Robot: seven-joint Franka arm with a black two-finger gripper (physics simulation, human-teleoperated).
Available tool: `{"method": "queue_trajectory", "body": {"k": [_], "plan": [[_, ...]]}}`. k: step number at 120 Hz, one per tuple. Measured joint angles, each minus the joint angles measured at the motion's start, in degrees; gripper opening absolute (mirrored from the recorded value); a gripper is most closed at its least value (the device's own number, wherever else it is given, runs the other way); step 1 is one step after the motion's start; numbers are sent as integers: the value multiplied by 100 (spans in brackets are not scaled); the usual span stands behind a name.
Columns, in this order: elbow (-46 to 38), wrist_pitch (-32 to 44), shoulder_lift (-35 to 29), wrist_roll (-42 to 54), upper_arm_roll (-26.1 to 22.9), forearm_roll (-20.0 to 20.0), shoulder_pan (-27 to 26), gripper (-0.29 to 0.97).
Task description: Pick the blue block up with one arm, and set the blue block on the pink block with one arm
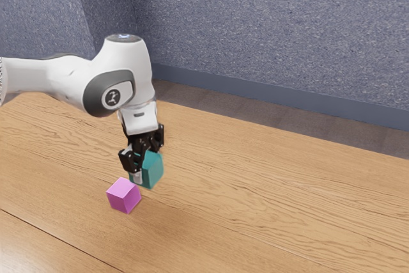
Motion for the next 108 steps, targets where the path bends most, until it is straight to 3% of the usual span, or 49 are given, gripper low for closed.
{"method": "queue_trajectory", "body": {"k": [12, 57, 108], "plan": [[25, 31, 86, 224, 19, 15, -37, 35], [116, 98, 282, 958, 795, 218, -232, 35], [558, 257, 883, 1576, 861, 202, 98, 35]]}}
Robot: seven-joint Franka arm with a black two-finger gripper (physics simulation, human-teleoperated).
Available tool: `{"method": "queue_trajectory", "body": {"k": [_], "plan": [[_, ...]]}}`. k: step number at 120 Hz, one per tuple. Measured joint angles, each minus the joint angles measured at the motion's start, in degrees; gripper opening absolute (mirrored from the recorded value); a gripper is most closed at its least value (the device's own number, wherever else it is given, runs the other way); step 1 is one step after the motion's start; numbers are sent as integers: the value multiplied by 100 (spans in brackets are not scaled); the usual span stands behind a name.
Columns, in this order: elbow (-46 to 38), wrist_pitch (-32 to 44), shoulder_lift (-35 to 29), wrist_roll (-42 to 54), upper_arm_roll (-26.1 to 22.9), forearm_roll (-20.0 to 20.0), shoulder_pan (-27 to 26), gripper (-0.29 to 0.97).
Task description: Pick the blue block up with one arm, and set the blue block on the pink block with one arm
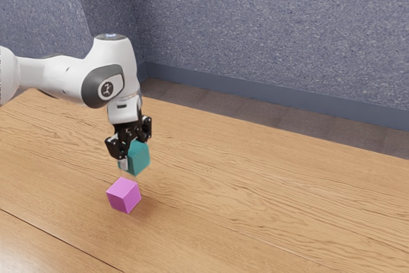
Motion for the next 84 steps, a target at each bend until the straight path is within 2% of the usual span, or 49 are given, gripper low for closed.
{"method": "queue_trajectory", "body": {"k": [49, 84], "plan": [[-520, -33, -156, 383, 9, -78, 505, 35], [-650, 6, -132, 501, 10, -610, 399, 35]]}}
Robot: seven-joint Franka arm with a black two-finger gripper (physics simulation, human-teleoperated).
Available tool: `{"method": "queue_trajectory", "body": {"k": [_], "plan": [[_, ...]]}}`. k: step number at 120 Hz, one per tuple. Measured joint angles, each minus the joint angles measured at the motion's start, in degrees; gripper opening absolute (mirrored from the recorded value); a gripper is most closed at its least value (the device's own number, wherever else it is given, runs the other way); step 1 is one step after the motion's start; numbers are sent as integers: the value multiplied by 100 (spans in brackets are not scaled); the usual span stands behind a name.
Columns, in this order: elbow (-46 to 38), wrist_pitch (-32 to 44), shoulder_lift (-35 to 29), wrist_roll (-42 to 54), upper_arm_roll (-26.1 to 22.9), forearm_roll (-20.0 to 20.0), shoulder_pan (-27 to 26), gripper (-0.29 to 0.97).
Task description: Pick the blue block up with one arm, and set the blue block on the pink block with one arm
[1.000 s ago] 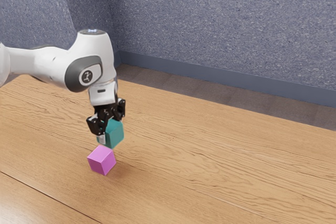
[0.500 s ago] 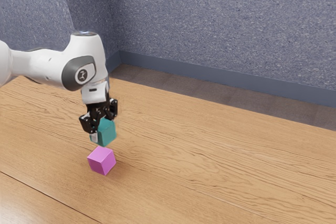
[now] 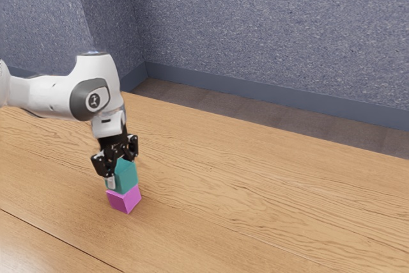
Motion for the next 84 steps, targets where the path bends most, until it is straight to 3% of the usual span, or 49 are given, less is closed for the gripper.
{"method": "queue_trajectory", "body": {"k": [33, 84], "plan": [[0, 27, 14, 73, 35, -36, -159, 35], [106, 123, 227, 165, 52, -3, 58, 35]]}}
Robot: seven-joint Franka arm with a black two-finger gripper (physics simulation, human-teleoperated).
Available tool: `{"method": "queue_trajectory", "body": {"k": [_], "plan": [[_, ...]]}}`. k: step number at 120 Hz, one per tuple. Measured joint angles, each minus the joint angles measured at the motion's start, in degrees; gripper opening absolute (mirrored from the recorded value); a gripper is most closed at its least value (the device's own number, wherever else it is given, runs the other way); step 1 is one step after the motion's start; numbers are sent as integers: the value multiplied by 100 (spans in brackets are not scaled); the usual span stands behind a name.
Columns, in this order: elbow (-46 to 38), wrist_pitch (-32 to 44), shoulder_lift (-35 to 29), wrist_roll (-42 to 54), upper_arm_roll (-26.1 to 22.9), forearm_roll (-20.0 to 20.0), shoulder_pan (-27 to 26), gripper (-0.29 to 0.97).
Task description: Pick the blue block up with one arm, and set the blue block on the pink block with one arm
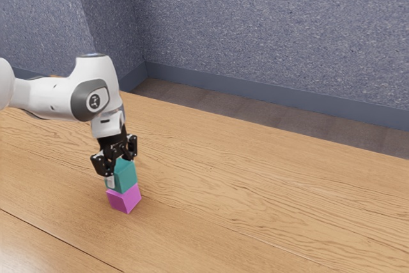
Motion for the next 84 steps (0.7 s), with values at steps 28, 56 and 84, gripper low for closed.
{"method": "queue_trajectory", "body": {"k": [28, 56, 84], "plan": [[-21, 24, 9, 33, 82, 6, -7, 35], [-15, -1, 124, 70, 154, 17, 10, 49], [-4, -25, 95, 107, 167, 16, 16, 62]]}}
